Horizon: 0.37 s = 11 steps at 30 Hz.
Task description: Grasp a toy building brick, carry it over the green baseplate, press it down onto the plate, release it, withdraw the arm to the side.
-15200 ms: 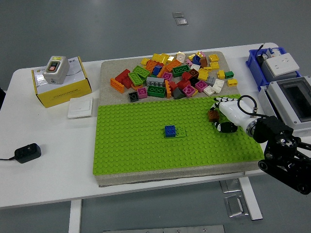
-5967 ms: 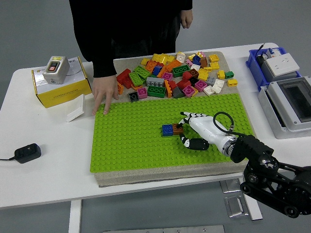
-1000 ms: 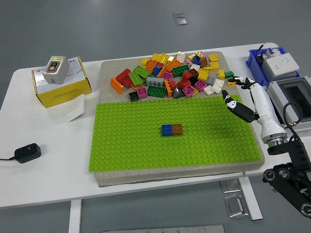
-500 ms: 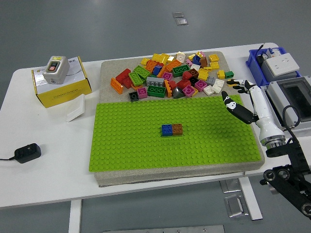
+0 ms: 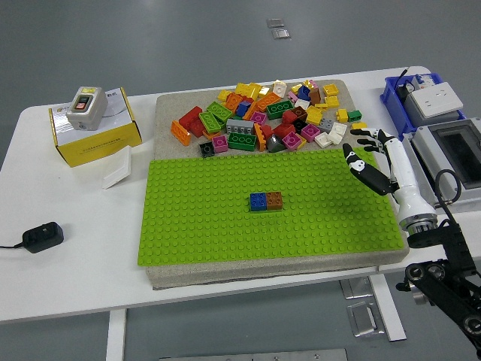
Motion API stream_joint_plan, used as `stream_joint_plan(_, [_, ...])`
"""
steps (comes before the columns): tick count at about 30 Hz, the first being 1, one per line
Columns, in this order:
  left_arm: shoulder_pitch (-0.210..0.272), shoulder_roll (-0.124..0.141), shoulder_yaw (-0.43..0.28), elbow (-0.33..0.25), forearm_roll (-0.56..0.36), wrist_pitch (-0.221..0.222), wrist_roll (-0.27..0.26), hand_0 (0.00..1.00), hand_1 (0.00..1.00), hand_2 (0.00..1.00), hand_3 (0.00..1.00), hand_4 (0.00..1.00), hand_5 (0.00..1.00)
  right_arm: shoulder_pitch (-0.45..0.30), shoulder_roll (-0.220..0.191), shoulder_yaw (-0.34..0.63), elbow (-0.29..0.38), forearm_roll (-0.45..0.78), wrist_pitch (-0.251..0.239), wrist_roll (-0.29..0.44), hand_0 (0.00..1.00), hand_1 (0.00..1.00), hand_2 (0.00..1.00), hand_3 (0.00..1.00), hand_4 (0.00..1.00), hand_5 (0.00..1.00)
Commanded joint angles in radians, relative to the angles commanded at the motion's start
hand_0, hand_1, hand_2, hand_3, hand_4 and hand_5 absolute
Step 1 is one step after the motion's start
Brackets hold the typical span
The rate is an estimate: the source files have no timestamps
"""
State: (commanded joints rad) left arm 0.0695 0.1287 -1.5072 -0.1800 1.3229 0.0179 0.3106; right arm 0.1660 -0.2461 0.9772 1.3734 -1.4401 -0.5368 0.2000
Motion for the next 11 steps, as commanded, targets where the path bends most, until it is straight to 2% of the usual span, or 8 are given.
stream_joint_plan(11, [-0.002, 0.015, -0.003, 0.0, 0.001, 0.008, 0.005, 0.676, 0.678, 0.634, 0.671, 0.38, 0.46, -0.003, 0.015, -0.002, -0.002, 0.042, -0.01, 0.011, 0.701, 0.686, 0.774, 0.714, 0.66, 0.533])
